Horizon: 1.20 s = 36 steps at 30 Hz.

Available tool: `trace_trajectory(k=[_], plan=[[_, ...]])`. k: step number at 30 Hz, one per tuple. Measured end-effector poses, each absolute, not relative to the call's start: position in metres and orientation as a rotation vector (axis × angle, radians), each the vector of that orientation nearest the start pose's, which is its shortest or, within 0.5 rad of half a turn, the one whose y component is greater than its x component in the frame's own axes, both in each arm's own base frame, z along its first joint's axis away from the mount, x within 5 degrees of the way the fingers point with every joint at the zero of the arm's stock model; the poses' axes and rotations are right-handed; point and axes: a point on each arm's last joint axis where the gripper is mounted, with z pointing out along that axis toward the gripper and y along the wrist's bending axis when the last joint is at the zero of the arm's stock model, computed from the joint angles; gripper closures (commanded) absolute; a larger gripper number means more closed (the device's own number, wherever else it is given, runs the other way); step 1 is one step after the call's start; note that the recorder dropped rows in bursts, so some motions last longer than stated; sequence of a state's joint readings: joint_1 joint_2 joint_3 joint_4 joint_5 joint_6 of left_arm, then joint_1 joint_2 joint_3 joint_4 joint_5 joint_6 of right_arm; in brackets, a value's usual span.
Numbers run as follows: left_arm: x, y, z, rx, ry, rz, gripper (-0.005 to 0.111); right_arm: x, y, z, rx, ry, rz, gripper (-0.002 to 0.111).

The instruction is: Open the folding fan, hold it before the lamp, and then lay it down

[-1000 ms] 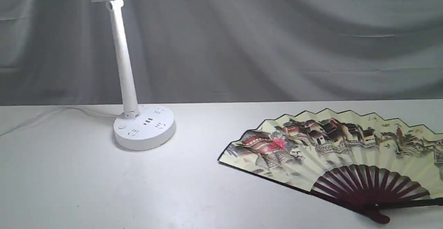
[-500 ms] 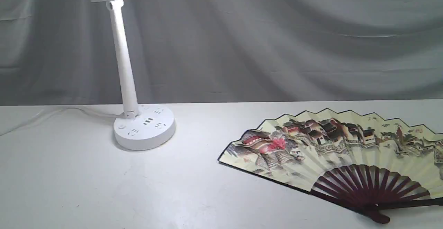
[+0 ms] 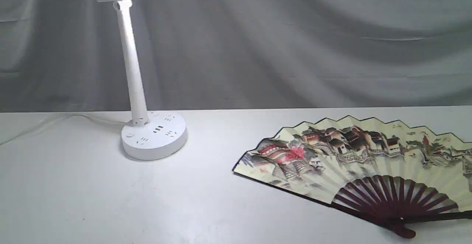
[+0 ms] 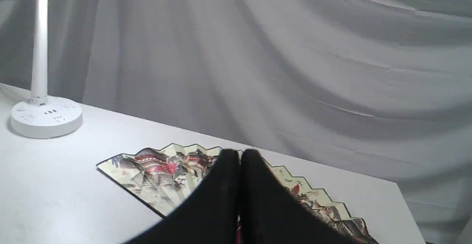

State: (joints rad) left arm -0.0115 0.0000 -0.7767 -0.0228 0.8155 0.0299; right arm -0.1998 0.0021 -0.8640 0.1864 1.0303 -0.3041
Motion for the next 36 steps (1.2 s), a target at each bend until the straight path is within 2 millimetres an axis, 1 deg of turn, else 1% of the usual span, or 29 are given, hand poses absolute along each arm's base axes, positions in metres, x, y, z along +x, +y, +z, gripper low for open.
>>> trace_trajectory(k=[6,11,14,17,24,25,26,30,33,36], plan=[[-0.042,-0.001,0.367,0.033,1.538,-0.013,0.107,-0.055,0.022,0.366,-0.167,1.651,-0.143,0.108],[-0.040,-0.002,0.368,0.032,1.509,-0.026,0.107,-0.054,0.022,0.368,-0.169,1.635,-0.143,0.108],[-0.033,-0.003,0.365,0.029,1.483,-0.039,0.107,-0.053,0.021,0.369,-0.164,1.616,-0.146,0.108],[-0.022,-0.003,0.354,0.027,1.506,-0.047,0.107,-0.048,0.020,0.367,-0.156,1.601,-0.147,0.108],[0.005,-0.005,0.317,0.013,1.604,-0.088,0.107,-0.019,0.015,0.340,-0.132,1.636,-0.127,0.108],[0.009,-0.005,0.312,0.010,1.609,-0.093,0.107,-0.010,0.014,0.330,-0.123,1.657,-0.116,0.108],[0.011,-0.005,0.308,0.008,1.611,-0.097,0.107,-0.006,0.014,0.324,-0.120,1.669,-0.111,0.108],[0.019,-0.005,0.300,-0.001,1.582,-0.101,0.107,0.006,0.013,0.309,-0.090,1.689,-0.063,0.108],[0.024,-0.005,0.294,-0.008,1.558,-0.102,0.107,0.014,0.011,0.298,-0.072,1.683,-0.060,0.108],[0.031,-0.004,0.285,-0.016,1.537,-0.099,0.107,0.022,0.010,0.287,-0.052,1.683,-0.044,0.108]])
